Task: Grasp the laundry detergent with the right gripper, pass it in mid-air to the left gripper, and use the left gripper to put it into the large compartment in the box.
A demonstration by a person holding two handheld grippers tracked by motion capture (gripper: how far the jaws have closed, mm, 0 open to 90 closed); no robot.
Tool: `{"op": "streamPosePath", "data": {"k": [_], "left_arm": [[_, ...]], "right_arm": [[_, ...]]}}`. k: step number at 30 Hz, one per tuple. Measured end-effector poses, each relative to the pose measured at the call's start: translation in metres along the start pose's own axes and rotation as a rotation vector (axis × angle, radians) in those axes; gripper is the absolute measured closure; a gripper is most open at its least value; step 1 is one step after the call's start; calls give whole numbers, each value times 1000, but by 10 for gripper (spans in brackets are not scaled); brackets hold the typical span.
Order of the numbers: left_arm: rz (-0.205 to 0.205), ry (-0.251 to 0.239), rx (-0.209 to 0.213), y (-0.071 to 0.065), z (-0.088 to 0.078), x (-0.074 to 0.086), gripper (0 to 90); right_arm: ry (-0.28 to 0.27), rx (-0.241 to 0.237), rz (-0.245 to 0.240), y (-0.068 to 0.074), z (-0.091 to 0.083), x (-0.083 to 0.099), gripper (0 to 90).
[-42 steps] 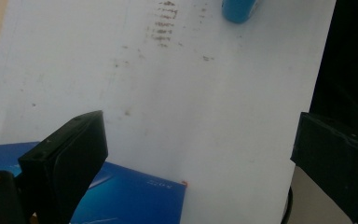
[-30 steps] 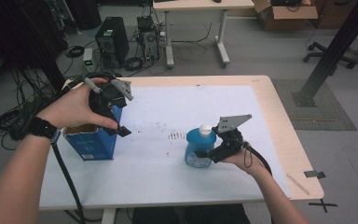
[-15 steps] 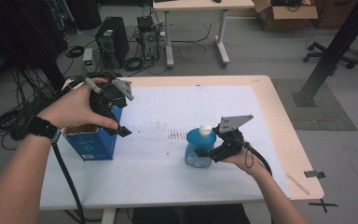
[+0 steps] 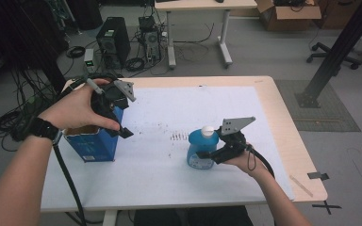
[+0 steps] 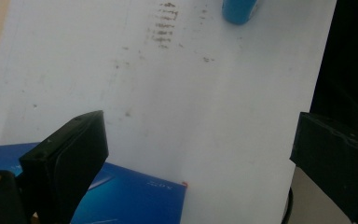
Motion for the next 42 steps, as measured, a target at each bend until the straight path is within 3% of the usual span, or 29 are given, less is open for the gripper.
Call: {"op": "streamPosePath", "data": {"k": [10, 33, 42], "left_arm": [[4, -4, 0, -1, 0, -2, 44], [22, -12, -11, 1, -5, -9, 43], [38, -16, -14, 0, -12, -15, 41]], "right_arm": [[2, -16, -21, 2, 0, 2, 369], [16, -5, -46, 3, -3, -1, 413], [20, -16, -76, 10, -13, -28, 414]]}}
Point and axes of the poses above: each handheld gripper's, and its own axes: z roughly forward along the jaws, x roughly out of its underside, y roughly to its left, the point moved 10 cm from there along z, roughly forward along the jaws, and after that the axes turned 15 degrees about z, right-handed, at the moved point
